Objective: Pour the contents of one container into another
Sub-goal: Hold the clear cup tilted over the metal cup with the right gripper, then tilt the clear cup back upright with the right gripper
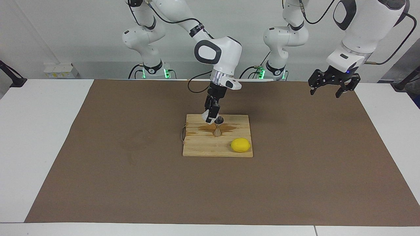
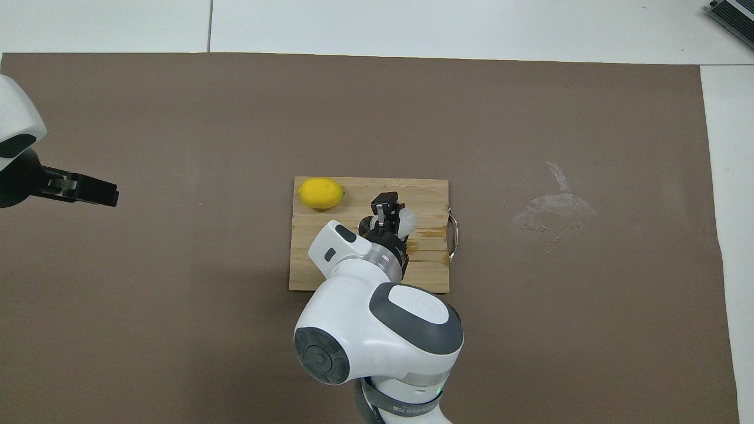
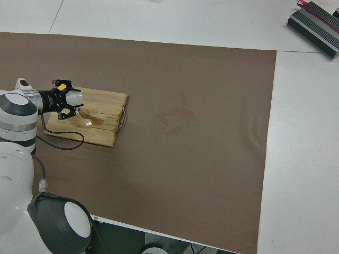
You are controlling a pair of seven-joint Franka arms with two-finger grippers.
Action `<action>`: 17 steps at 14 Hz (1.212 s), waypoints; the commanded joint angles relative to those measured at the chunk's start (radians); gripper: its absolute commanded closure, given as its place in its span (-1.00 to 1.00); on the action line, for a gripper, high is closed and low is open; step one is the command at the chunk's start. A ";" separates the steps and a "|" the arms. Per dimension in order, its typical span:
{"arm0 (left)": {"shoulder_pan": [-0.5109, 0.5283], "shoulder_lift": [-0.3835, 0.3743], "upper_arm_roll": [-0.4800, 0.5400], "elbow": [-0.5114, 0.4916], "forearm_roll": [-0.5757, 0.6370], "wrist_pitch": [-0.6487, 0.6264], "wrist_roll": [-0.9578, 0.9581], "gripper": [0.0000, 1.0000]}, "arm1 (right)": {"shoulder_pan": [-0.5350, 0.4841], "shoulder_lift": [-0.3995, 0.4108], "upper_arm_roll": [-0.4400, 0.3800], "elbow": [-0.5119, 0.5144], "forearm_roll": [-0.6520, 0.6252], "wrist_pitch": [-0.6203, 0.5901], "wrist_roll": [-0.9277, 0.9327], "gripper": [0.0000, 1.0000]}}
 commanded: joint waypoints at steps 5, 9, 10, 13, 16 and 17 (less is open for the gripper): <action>-0.016 -0.016 0.007 -0.009 -0.003 0.015 -0.011 -1.00 | -0.011 -0.025 0.006 -0.009 0.040 -0.011 0.039 0.49; -0.016 -0.016 0.007 -0.009 -0.003 0.015 -0.010 -1.00 | -0.018 -0.028 0.005 -0.006 0.088 0.005 0.037 0.49; -0.016 -0.016 0.009 -0.009 -0.003 0.016 -0.010 -1.00 | -0.022 -0.027 0.005 0.002 0.102 0.008 0.037 0.49; -0.016 -0.016 0.007 -0.009 -0.003 0.018 -0.010 -1.00 | -0.041 -0.028 0.005 0.005 0.140 0.012 0.036 0.49; -0.016 -0.016 0.007 -0.009 -0.003 0.019 -0.010 -1.00 | -0.054 -0.028 0.005 0.007 0.196 0.012 0.030 0.49; -0.016 -0.016 0.007 -0.009 -0.003 0.021 -0.011 -1.00 | -0.066 -0.037 0.006 0.005 0.217 0.012 0.028 0.49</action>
